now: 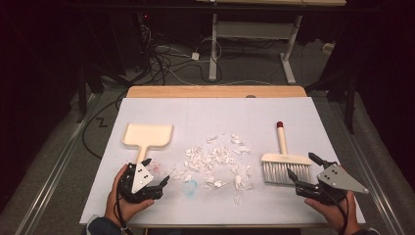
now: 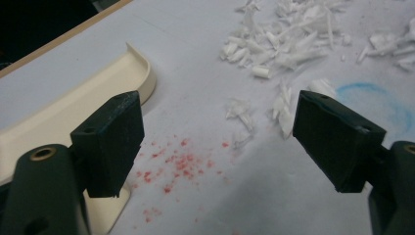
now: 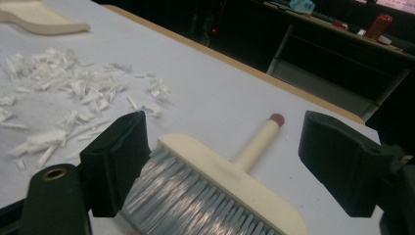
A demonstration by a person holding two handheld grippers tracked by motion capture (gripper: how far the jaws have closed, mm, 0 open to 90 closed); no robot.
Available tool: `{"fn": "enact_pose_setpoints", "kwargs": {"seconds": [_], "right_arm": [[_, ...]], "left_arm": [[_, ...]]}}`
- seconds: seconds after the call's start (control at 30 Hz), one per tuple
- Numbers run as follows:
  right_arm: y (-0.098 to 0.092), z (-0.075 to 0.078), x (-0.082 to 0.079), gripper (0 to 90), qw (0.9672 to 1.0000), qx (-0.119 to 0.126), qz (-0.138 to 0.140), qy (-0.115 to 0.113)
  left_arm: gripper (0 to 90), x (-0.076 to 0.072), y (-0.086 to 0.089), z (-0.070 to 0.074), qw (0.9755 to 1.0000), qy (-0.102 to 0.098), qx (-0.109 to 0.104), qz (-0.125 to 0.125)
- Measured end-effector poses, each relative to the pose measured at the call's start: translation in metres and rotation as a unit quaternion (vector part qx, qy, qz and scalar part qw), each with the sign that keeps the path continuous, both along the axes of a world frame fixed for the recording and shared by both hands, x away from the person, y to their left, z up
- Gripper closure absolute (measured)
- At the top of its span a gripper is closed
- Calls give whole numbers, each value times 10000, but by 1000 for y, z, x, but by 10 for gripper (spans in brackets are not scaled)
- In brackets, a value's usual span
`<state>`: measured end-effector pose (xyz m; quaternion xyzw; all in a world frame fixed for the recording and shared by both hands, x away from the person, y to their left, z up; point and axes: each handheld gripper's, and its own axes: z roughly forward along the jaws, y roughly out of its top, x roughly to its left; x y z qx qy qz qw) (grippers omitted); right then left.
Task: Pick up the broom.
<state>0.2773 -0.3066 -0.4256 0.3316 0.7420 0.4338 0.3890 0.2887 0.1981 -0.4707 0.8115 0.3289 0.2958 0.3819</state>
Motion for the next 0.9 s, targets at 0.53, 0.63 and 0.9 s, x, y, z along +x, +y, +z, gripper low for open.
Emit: {"fn": "enact_pose_setpoints", "kwargs": {"seconds": [0.53,0.63,0.9], "right_arm": [[-3,2,16,234,9984,-55,-454,332],[-2,9,35,246,9951,-118,-753,629],[7,11,107,304,9735,169,-1154,1967]], "left_arm": [[185,2,-11,11,9994,-80,-282,-172],[189,6,-18,15,9992,-99,-305,-240],[208,16,-26,17,9990,-93,-388,-202]]}}
